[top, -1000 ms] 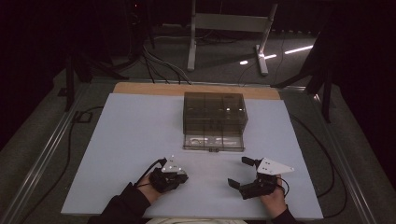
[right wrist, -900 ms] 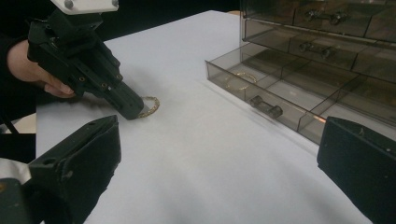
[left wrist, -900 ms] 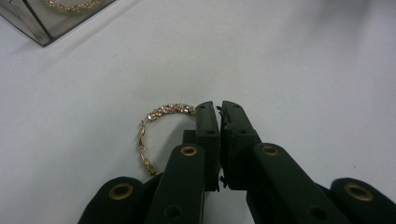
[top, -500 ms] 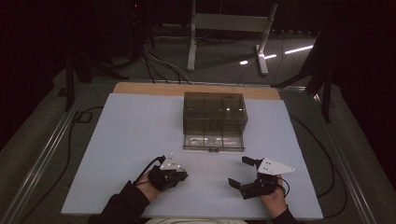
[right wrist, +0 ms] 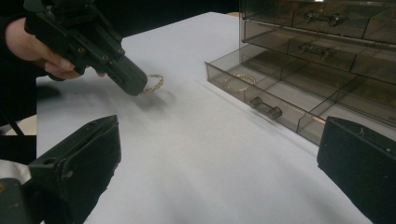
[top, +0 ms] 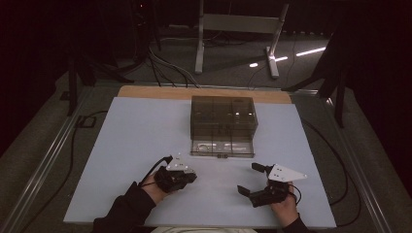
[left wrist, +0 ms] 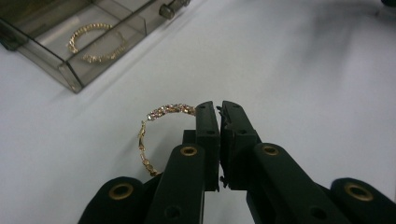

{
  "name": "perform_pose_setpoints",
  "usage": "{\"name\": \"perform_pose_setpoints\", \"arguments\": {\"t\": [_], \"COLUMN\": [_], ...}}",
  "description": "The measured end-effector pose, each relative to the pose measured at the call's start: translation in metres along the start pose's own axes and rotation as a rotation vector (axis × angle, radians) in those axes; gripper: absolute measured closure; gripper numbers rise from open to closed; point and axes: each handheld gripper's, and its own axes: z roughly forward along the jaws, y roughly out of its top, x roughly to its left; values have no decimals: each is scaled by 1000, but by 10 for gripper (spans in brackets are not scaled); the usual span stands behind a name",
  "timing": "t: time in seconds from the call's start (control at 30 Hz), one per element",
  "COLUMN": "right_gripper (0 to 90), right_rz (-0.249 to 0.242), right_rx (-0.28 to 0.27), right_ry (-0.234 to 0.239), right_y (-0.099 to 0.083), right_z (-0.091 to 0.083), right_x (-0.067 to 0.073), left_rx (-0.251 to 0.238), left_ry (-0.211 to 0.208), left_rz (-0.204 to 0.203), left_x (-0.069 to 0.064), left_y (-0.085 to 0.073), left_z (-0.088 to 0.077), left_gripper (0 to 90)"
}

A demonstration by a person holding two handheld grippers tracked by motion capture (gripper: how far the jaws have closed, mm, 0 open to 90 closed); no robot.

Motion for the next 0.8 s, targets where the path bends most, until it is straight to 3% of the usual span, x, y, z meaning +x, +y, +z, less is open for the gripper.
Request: {"name": "perform_pose_setpoints", "arguments": {"t": [0.67,0.8], "right_gripper": [0,0], "right_rz": [-9,-7], "right_rx": [1,0], "right_ry": [1,2], "right_y": [0,0], "right_z": [0,0], "right_x": [1,1], "left_rx": [-26,-36], "left_ry": [-13,-42], "left_rz": [13,-3], "left_x": [14,18], "left_y": [32,39], "left_z": [4,5], "left_gripper": [879,879]}}
